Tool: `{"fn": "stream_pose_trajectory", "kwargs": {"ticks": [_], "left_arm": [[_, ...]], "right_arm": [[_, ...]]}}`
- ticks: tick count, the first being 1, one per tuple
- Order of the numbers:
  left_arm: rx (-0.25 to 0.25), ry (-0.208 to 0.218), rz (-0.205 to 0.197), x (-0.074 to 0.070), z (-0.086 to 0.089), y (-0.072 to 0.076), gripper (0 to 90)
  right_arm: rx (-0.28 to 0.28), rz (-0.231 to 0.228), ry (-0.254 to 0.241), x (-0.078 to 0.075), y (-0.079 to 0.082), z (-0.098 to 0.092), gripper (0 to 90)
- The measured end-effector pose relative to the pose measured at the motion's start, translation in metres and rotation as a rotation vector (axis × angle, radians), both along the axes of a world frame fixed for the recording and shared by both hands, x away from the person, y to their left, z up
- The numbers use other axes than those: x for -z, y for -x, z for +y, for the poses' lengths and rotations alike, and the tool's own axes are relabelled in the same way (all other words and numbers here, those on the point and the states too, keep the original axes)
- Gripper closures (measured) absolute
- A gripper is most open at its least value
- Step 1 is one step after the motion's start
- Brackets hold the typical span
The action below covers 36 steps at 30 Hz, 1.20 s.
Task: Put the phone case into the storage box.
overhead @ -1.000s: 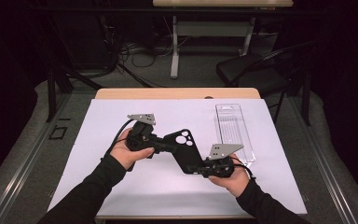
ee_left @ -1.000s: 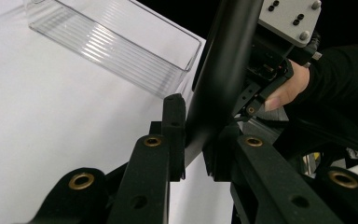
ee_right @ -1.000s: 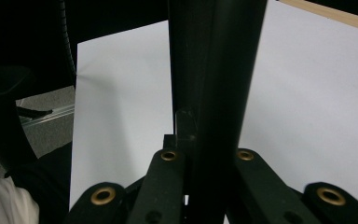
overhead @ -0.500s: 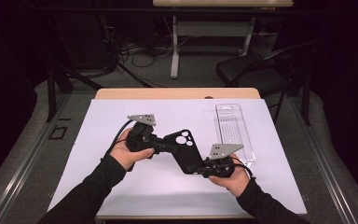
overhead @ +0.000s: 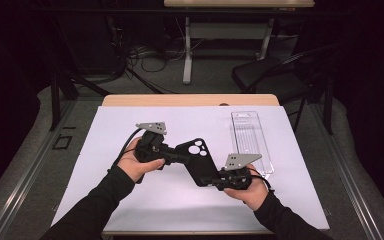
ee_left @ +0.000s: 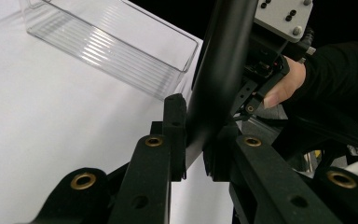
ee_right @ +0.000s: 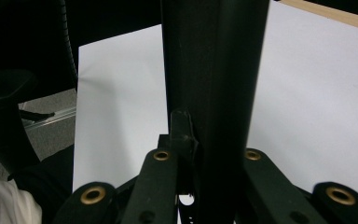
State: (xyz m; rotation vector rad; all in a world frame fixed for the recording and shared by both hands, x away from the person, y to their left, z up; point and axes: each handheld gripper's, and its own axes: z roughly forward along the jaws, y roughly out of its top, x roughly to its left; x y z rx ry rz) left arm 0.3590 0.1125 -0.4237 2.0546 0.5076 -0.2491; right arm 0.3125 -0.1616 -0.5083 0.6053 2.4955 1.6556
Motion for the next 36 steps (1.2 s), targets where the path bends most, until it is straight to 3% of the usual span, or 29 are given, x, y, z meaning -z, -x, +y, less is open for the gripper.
{"fn": "stream_pose_trajectory", "kwargs": {"ticks": [24,36], "left_arm": [[0.019,0.002,0.003,0.0002,-0.0007,-0.0002,81.5],[0.011,-0.012,0.006,0.0006,0.0011,-0.0012,81.6]], "right_arm": [[0.010,-0.001,0.009,0.0003,-0.0011,-0.0007,76.8],[0.046,-0.008,-0.002,-0.0012,-0.0024,-0.0039,65.1]]}}
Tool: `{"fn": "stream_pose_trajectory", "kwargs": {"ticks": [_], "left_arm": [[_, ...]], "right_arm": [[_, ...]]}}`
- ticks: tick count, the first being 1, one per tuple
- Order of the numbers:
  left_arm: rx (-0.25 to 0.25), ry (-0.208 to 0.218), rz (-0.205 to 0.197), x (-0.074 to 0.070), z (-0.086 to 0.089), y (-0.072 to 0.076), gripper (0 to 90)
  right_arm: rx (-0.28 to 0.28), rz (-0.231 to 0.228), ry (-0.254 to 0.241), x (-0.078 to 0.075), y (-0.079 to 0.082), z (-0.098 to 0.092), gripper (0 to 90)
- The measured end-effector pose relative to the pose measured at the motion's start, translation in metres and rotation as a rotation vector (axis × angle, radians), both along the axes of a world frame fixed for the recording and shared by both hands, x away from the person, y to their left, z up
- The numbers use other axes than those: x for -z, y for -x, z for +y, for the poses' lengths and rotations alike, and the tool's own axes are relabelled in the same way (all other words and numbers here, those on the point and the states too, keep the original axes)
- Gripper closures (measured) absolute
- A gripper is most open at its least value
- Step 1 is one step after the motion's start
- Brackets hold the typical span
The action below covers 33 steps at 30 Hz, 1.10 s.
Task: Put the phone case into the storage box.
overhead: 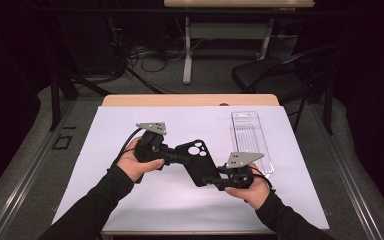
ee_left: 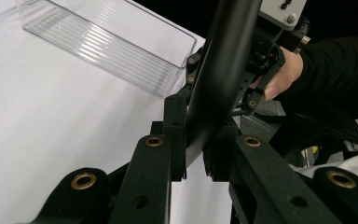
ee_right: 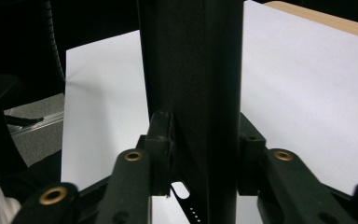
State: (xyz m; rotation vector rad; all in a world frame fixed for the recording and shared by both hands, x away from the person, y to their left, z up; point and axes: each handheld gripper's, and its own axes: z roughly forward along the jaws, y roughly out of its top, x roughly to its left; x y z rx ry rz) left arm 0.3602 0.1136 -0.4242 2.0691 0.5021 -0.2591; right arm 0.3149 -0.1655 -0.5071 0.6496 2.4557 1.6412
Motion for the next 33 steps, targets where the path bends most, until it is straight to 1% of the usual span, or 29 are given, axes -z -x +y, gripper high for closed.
{"fn": "stream_pose_trajectory", "kwargs": {"ticks": [4,11,13,17,25,28,30,33], "left_arm": [[0.000,-0.007,0.005,0.000,0.000,0.000,81.6],[-0.004,-0.019,0.008,0.001,0.000,0.000,81.6],[-0.007,-0.025,0.009,0.001,0.000,-0.001,81.6],[-0.020,-0.039,0.015,0.001,0.000,0.000,81.6],[-0.045,-0.083,0.027,0.000,0.001,0.001,81.6],[-0.068,-0.110,0.025,-0.001,0.000,0.002,81.6],[-0.074,-0.131,0.020,-0.001,0.000,0.002,81.6],[-0.082,-0.150,0.015,0.000,-0.001,0.003,81.6]], "right_arm": [[0.007,-0.005,-0.002,-0.001,0.000,-0.001,59.3],[0.021,-0.026,-0.001,-0.002,-0.001,-0.002,52.6],[0.022,-0.026,0.003,-0.002,0.000,-0.002,52.0],[0.025,-0.045,0.008,-0.004,0.001,-0.003,51.3],[0.027,-0.065,0.009,-0.009,0.002,-0.003,50.4],[0.027,-0.072,0.013,-0.011,0.003,-0.003,50.2],[0.026,-0.077,0.011,-0.011,0.003,-0.002,50.1],[0.028,-0.081,0.013,-0.013,0.004,-0.002,50.1]]}}
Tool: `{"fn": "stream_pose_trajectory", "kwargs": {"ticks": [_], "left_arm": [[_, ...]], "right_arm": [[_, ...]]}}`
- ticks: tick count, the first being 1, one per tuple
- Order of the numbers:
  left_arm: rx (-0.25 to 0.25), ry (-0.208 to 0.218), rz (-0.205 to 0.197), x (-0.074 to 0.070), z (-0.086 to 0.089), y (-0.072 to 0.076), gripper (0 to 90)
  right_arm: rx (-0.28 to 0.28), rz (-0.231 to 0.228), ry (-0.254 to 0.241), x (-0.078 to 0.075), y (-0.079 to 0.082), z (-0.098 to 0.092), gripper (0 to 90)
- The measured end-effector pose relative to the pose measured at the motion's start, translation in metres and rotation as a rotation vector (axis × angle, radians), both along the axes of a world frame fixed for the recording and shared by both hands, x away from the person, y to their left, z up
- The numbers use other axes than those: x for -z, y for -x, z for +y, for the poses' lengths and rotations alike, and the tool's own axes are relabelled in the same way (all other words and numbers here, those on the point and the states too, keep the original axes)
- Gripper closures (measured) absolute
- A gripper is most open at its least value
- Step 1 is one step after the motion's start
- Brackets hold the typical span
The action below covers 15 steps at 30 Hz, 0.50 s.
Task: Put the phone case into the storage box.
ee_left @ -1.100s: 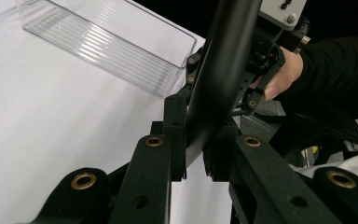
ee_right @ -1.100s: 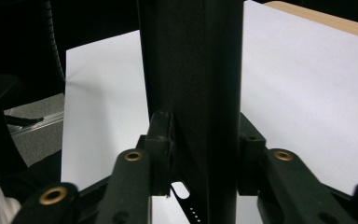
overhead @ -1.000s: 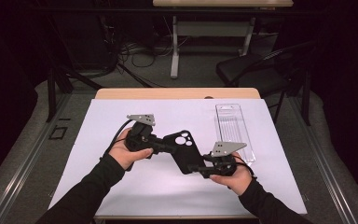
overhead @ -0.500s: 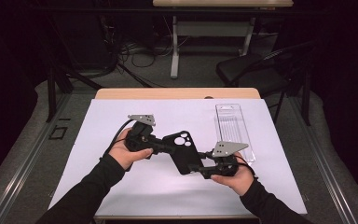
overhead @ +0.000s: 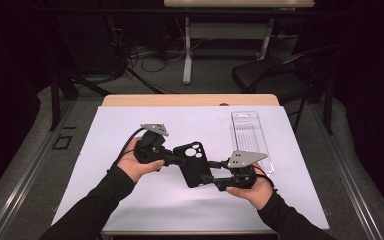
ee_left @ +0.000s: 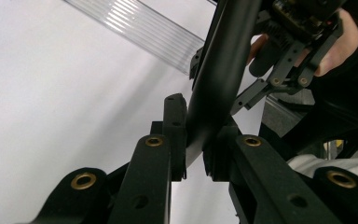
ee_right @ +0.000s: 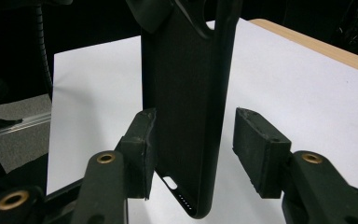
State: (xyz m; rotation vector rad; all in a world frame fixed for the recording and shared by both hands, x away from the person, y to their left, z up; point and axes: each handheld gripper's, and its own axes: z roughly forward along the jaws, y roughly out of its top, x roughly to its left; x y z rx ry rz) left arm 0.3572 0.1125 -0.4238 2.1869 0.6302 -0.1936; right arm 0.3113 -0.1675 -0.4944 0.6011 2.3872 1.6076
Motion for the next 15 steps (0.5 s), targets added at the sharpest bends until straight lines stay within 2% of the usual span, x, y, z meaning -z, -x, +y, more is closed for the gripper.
{"fn": "stream_pose_trajectory", "kwargs": {"ticks": [14,15], "left_arm": [[-0.018,-0.066,-0.004,-0.0014,-0.0058,0.0029,81.5],[-0.012,-0.061,0.001,-0.0013,-0.0062,0.0028,81.5]], "right_arm": [[0.029,-0.028,0.012,-0.0038,0.0003,-0.0001,47.4],[0.028,-0.031,0.013,-0.0042,0.0002,-0.0002,47.2]]}}
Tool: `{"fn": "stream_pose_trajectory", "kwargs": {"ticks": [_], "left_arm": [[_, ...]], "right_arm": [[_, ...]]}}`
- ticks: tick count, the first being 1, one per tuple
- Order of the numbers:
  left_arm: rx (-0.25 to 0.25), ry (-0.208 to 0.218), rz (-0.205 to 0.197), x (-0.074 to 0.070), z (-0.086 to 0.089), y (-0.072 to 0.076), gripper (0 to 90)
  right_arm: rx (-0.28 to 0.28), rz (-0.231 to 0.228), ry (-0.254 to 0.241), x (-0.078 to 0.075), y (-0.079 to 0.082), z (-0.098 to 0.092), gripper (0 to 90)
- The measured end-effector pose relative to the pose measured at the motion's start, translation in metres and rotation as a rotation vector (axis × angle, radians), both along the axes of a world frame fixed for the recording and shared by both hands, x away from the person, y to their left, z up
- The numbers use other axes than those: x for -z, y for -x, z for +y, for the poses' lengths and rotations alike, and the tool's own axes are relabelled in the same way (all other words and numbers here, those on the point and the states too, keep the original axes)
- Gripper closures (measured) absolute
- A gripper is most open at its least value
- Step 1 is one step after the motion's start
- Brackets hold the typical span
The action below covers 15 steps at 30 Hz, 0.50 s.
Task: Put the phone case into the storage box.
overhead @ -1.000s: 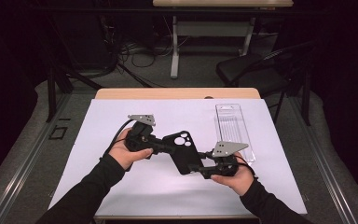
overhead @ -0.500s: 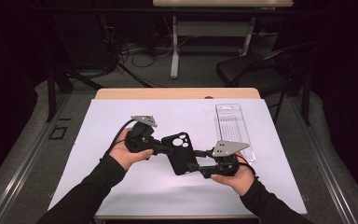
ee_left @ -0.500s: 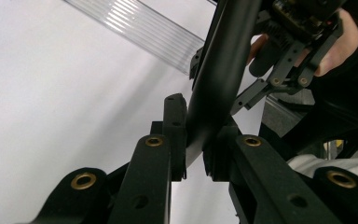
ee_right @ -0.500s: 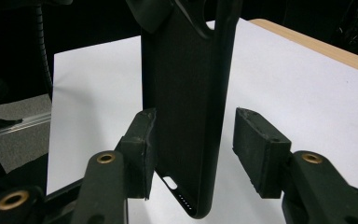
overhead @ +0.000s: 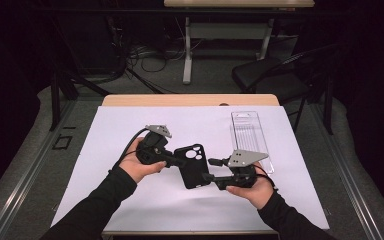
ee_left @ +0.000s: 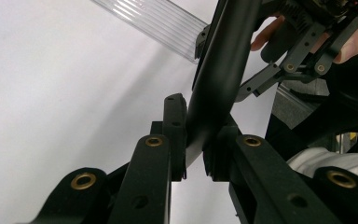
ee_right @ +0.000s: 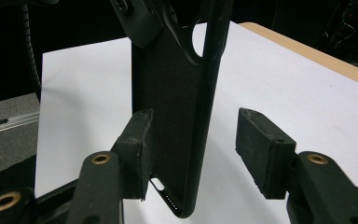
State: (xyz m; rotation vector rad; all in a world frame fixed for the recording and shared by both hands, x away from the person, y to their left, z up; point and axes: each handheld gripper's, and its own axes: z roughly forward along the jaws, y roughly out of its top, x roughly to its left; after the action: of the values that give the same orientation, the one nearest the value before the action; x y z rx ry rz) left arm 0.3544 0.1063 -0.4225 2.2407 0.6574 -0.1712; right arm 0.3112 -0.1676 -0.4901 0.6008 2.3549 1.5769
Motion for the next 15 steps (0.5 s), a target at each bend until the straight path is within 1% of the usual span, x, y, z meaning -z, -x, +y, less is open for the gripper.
{"fn": "stream_pose_trajectory", "kwargs": {"ticks": [4,6,7,9,15], "left_arm": [[-0.001,-0.015,-0.007,-0.001,-0.001,0.001,81.5],[-0.002,-0.023,-0.008,-0.001,-0.002,0.001,81.5],[-0.011,-0.028,-0.015,-0.001,-0.002,0.002,81.5],[-0.007,-0.032,-0.012,-0.002,-0.002,0.002,81.5],[-0.002,-0.029,-0.008,-0.002,-0.002,0.002,81.5]], "right_arm": [[-0.001,-0.005,0.007,-0.004,0.001,0.001,47.0],[-0.009,-0.021,0.012,-0.005,0.001,0.002,47.2],[-0.011,-0.025,0.011,-0.006,0.002,0.002,48.2],[-0.024,-0.032,0.013,-0.007,0.003,0.003,48.5],[-0.040,-0.001,0.017,-0.012,0.005,0.005,47.8]]}}
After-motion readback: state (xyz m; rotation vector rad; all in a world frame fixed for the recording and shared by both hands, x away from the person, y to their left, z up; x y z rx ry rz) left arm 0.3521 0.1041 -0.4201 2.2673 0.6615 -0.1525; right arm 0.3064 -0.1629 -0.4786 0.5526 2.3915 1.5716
